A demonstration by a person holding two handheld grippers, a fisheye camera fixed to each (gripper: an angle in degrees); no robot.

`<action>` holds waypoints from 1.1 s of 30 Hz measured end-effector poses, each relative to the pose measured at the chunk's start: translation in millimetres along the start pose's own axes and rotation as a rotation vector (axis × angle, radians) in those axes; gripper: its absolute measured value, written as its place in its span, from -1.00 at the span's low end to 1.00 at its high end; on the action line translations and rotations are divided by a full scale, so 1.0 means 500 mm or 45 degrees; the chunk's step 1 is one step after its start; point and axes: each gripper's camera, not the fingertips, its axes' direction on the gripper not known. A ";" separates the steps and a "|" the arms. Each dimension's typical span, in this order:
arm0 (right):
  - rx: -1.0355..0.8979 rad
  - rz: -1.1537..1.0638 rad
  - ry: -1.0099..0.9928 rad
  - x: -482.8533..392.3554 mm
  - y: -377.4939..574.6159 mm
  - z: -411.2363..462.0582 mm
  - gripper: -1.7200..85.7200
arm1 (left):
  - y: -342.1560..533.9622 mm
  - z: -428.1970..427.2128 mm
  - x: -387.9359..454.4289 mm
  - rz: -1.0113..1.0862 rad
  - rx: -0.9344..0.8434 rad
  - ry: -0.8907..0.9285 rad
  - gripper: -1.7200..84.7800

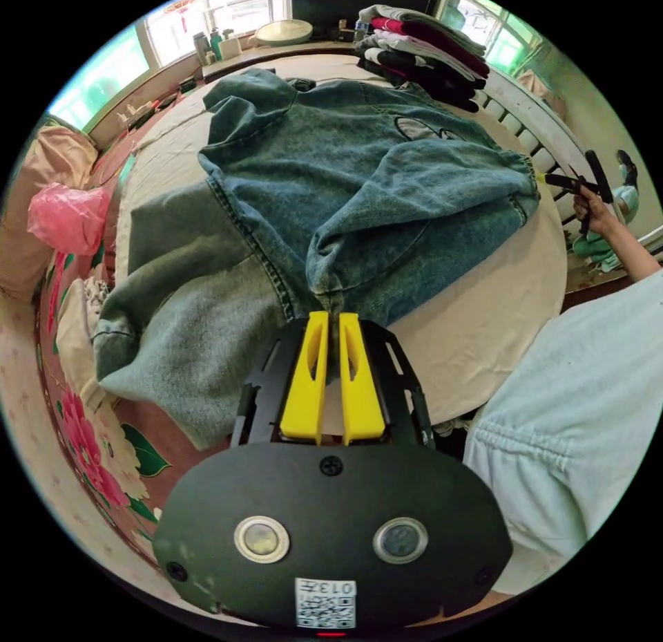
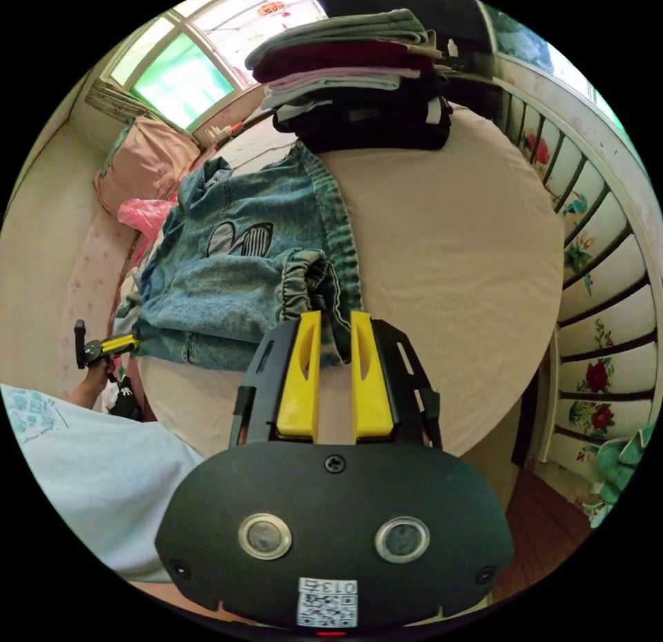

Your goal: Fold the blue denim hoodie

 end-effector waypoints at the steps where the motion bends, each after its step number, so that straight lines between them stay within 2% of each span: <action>1: 0.015 -0.018 -0.018 0.001 0.003 -0.006 -0.78 | 0.011 -0.006 0.001 0.005 0.007 0.012 -0.91; 5: -0.158 -0.141 0.002 -0.024 -0.012 0.052 -0.78 | 0.028 -0.011 -0.005 -0.032 0.020 0.074 -0.92; 9: -0.213 -0.242 0.093 -0.057 -0.035 0.072 -0.89 | 0.007 -0.009 -0.011 -0.003 -0.026 0.072 -0.92; 12: -0.321 -0.320 0.272 -0.087 -0.060 0.077 -0.93 | 0.006 -0.017 -0.003 0.048 -0.025 0.025 -0.92; 14: -0.336 -0.332 0.243 -0.079 -0.068 0.093 -0.94 | 0.017 -0.005 -0.005 0.015 0.003 0.046 -0.92; 18: -0.306 -0.375 0.197 -0.079 -0.069 0.060 -0.95 | 0.030 -0.039 -0.018 -0.034 0.068 0.109 -0.90; 20: -0.176 -0.321 0.281 -0.084 -0.064 -0.011 -0.95 | 0.040 -0.073 -0.016 -0.034 0.066 0.058 -0.88; 24: 0.051 -0.450 0.269 -0.177 -0.065 -0.072 -0.94 | 0.035 -0.171 0.017 -0.100 0.302 -0.222 -0.90; 28: 0.012 -0.686 0.326 -0.330 -0.103 0.036 -0.93 | -0.096 -0.163 0.131 0.184 0.432 -0.190 -0.92; 31: -0.095 -0.701 0.326 -0.357 -0.139 0.131 -0.95 | -0.173 -0.085 0.181 0.304 0.326 -0.334 -0.95; 33: -0.190 -0.645 0.337 -0.342 -0.159 0.177 -0.95 | -0.192 -0.023 0.175 0.343 0.159 -0.288 -0.96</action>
